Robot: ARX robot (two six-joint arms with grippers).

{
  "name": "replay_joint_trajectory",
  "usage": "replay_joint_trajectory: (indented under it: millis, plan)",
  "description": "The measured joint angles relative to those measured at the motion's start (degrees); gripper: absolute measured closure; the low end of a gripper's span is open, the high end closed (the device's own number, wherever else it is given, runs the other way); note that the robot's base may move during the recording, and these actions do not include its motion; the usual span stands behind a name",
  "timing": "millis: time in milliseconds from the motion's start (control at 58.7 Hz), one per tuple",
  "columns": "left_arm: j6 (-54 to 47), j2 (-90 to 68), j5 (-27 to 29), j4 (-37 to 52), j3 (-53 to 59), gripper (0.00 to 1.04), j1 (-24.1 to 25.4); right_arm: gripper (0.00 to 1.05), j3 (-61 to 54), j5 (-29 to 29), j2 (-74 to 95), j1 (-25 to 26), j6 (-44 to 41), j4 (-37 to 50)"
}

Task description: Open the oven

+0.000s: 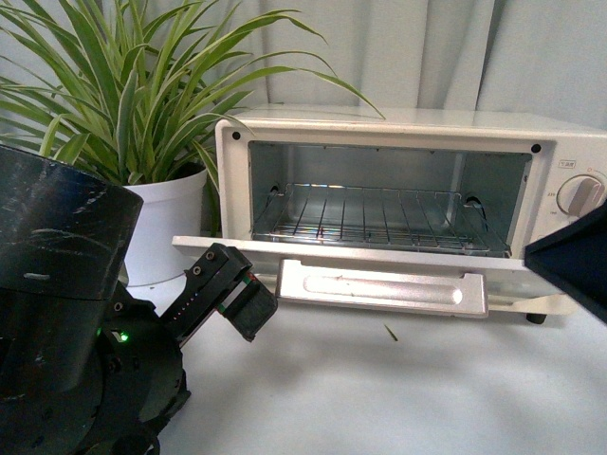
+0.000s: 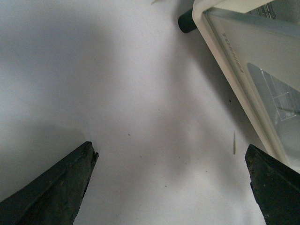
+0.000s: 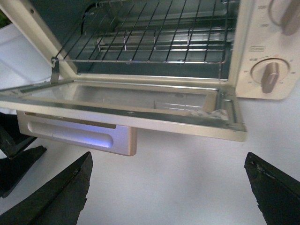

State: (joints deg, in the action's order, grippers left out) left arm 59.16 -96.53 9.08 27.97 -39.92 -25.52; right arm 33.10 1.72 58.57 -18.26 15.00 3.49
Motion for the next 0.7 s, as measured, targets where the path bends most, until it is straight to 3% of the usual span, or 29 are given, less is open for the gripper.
replay_joint_trajectory:
  millis: [392, 699]
  plan:
    - [-13.7, 1.2, 8.2, -0.8, 0.9, 0.07, -0.7, 0.09, -6.1, -7.4, -4.6, 10.8, 1.9, -0.2]
    - [-23.1, 1.2, 13.1, -0.2, 0.9, 0.07, -4.1, 0.09, -6.5, -9.0, -4.6, 13.3, 2.0, 0.0]
